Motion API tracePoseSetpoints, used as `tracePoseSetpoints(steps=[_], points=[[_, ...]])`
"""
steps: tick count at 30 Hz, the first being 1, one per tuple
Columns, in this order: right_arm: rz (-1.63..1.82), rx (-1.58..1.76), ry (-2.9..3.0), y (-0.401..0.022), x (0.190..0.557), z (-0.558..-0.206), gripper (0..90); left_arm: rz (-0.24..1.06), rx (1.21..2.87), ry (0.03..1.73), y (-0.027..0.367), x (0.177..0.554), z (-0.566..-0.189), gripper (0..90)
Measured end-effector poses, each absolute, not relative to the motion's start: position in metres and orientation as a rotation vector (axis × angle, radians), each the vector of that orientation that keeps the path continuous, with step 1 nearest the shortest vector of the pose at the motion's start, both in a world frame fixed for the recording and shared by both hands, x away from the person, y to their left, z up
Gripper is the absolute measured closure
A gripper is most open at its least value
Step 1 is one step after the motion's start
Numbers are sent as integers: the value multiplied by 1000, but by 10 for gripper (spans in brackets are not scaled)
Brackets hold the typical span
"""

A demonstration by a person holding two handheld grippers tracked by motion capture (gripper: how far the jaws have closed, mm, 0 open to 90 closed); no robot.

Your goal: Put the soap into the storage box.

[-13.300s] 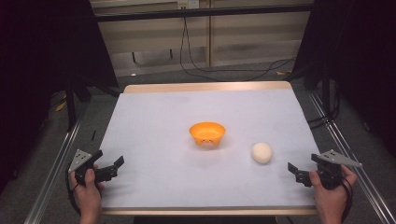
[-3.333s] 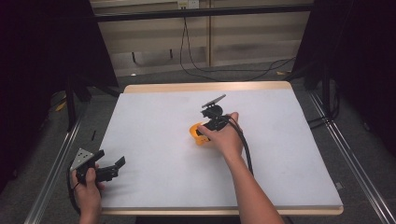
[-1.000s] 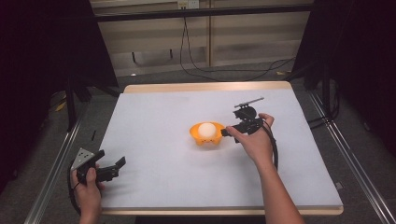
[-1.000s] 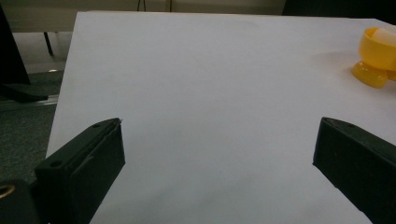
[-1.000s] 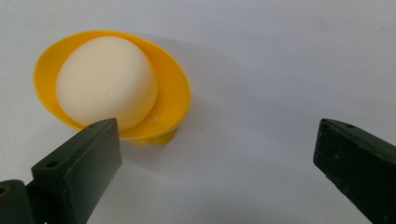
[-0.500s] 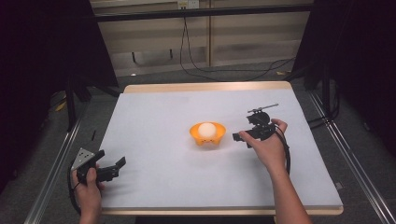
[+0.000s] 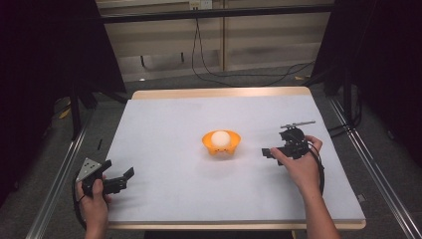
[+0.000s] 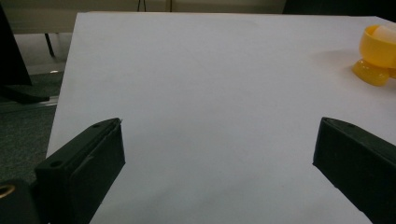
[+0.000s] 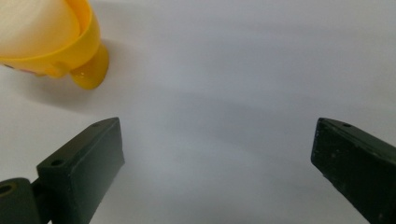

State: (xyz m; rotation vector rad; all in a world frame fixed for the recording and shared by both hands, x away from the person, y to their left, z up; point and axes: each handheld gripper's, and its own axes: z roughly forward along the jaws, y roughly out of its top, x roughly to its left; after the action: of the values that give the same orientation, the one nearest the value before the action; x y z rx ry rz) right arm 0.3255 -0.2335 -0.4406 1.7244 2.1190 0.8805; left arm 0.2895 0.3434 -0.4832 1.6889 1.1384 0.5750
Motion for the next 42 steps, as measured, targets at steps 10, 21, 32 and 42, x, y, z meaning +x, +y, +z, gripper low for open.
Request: tracePoseSetpoints(steps=[10,21,32,42], points=[[877,1733,2091,-254,312,-450,19,580,1688,1139,343,289,-483,19],[900,1738,2072,-278,292,-463,16,583,1688,1136,343,289,-483,20],[920,1732,2034,-300,273,-471,12,584,1688,1136,343,289,-483,20],[969,1709,2008,-323,254,-478,0,588,1690,1135,342,289,-483,19]])
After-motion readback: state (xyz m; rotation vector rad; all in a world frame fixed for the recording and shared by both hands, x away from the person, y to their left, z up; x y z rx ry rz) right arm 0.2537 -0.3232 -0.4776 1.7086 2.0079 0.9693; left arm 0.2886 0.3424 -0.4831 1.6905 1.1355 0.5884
